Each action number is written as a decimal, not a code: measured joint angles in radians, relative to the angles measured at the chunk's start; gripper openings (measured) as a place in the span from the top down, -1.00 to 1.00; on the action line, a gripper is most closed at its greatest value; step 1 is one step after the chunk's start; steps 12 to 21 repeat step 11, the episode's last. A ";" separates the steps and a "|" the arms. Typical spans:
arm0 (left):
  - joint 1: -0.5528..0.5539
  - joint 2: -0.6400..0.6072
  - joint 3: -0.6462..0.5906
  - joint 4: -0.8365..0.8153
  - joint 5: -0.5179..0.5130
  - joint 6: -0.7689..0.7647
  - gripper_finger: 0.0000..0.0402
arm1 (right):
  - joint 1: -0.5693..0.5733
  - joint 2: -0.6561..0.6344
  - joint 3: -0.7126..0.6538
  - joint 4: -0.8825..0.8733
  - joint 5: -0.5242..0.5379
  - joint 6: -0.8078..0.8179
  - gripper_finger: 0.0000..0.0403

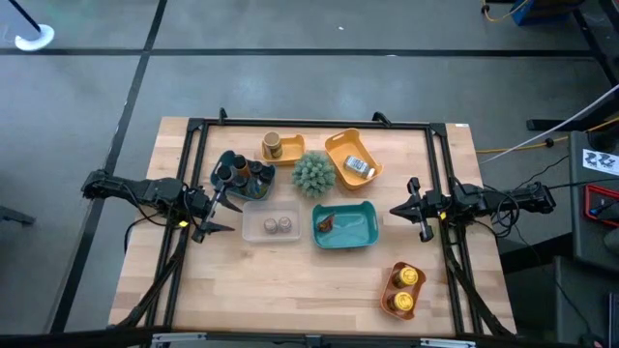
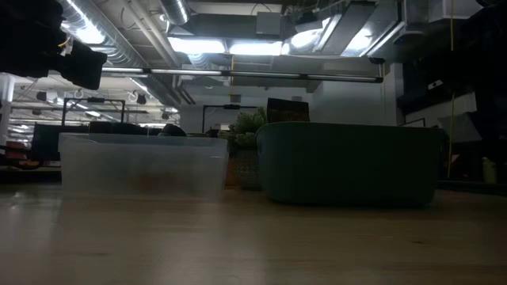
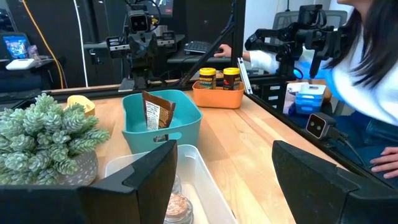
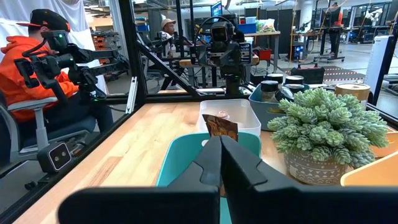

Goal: Sort spices by type

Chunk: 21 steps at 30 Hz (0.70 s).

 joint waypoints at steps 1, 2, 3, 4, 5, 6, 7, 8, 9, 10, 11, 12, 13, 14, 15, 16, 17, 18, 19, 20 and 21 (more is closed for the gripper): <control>0.000 0.000 0.000 0.000 0.000 0.000 -0.25 | 0.000 0.000 0.000 0.000 0.000 0.000 0.95; 0.000 0.000 0.000 0.000 0.000 -0.002 -0.25 | 0.000 0.000 0.000 0.000 0.000 0.000 0.95; 0.000 0.000 0.000 0.000 0.000 -0.003 -0.25 | 0.000 0.000 0.000 0.000 0.000 0.000 0.95; 0.000 0.000 0.000 0.000 0.000 -0.003 -0.25 | 0.000 0.000 0.000 0.000 0.000 0.000 0.95; 0.000 0.000 0.000 0.000 0.000 -0.001 -0.25 | 0.000 0.000 0.000 0.000 0.000 0.000 0.95; 0.000 0.000 0.000 0.000 0.000 0.001 -0.25 | 0.000 0.000 0.000 0.000 0.000 0.000 0.95; 0.000 0.000 0.000 0.000 0.000 -0.001 -0.25 | 0.000 0.000 0.000 0.000 0.000 0.000 0.95; 0.000 0.000 0.000 0.000 0.000 -0.002 -0.25 | 0.000 0.000 0.000 0.000 0.000 0.000 0.95; 0.000 0.000 0.000 0.000 0.000 -0.003 -0.25 | 0.000 0.000 0.000 0.000 0.000 0.000 0.95; 0.000 0.000 0.000 0.000 0.000 -0.001 -0.25 | 0.000 0.000 0.000 0.000 0.000 0.000 0.95; 0.000 0.000 0.000 0.000 0.000 0.000 -0.25 | 0.000 0.000 0.000 0.000 0.000 0.000 0.95; 0.000 0.000 0.000 0.000 0.000 0.000 -0.25 | 0.000 0.000 0.000 0.000 0.000 0.000 0.95; 0.000 0.000 0.000 0.000 0.000 0.000 -0.25 | 0.000 0.000 0.000 0.000 0.000 0.000 0.95; 0.000 0.000 0.000 0.000 0.000 0.000 -0.25 | 0.000 0.000 0.000 0.000 0.000 0.000 0.95; 0.000 0.000 0.000 0.000 0.000 0.000 -0.25 | 0.000 0.000 0.000 0.000 0.000 0.000 0.95; 0.000 0.000 0.000 0.000 0.000 0.000 -0.25 | 0.000 0.000 0.000 0.000 0.000 0.000 0.95; 0.000 0.000 0.000 0.000 0.000 0.000 -0.25 | 0.000 0.000 0.000 0.000 0.000 0.000 0.95; 0.000 0.000 0.000 0.000 0.000 0.000 -0.25 | 0.000 0.000 0.000 0.000 0.000 0.000 0.95; 0.000 0.000 0.000 0.000 0.000 0.000 -0.25 | 0.000 0.000 0.000 0.000 0.000 0.000 0.95; 0.000 0.000 0.000 0.000 0.000 0.000 -0.25 | 0.000 0.000 0.000 0.000 0.000 0.000 0.95; 0.000 0.000 0.000 0.000 0.000 0.000 -0.25 | 0.000 0.000 0.000 0.000 0.000 0.000 0.95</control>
